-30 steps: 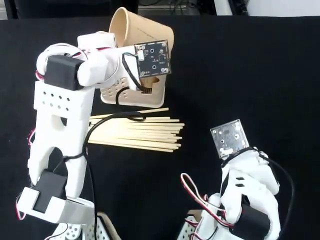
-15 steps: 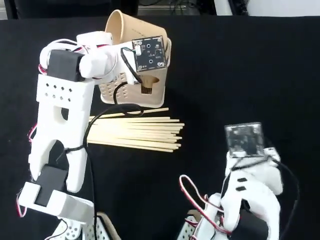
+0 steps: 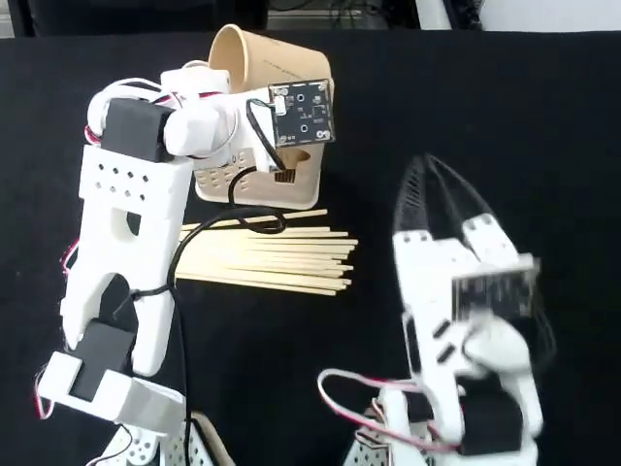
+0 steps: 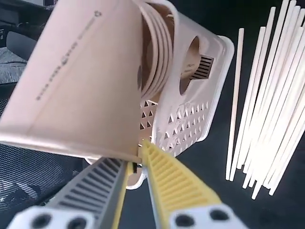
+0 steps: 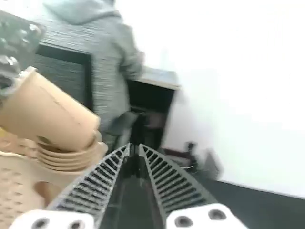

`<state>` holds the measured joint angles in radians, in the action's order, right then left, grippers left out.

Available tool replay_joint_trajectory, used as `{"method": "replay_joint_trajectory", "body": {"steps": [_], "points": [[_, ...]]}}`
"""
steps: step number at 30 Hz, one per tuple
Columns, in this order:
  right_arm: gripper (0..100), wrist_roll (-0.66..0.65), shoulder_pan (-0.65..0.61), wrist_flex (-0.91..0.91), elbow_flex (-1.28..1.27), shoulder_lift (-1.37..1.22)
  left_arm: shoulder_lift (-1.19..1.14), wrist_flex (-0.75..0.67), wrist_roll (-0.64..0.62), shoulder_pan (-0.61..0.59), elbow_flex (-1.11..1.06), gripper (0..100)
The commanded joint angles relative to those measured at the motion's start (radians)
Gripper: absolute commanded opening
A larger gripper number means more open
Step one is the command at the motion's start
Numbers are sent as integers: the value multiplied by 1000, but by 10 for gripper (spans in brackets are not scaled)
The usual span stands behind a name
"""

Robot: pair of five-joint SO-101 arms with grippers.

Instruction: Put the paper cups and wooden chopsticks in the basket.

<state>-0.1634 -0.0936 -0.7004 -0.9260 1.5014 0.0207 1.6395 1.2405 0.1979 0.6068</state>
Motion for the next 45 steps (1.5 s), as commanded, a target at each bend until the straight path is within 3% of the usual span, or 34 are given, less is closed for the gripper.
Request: {"method": "replay_joint_trajectory", "body": {"steps": [1, 7, 12, 17, 26, 38, 45], "points": [[15, 92, -34, 94, 124, -133, 8, 5, 2, 16, 44, 30], [15, 258, -84, 183, 249, -298, 5, 5, 2, 10, 36, 30], [14, 273, -219, 193, 236, -446, 2, 5, 2, 12, 36, 30], [14, 273, -275, 362, 122, -512, 3, 5, 0, 10, 36, 30], [13, 273, -272, 516, -82, -565, 8, 3, -20, 19, 36, 30], [13, 265, -190, 554, -58, -420, 8, 12, -54, 12, 36, 30], [13, 272, -144, 724, -50, -492, 8, 38, -52, 19, 44, 30]]}}
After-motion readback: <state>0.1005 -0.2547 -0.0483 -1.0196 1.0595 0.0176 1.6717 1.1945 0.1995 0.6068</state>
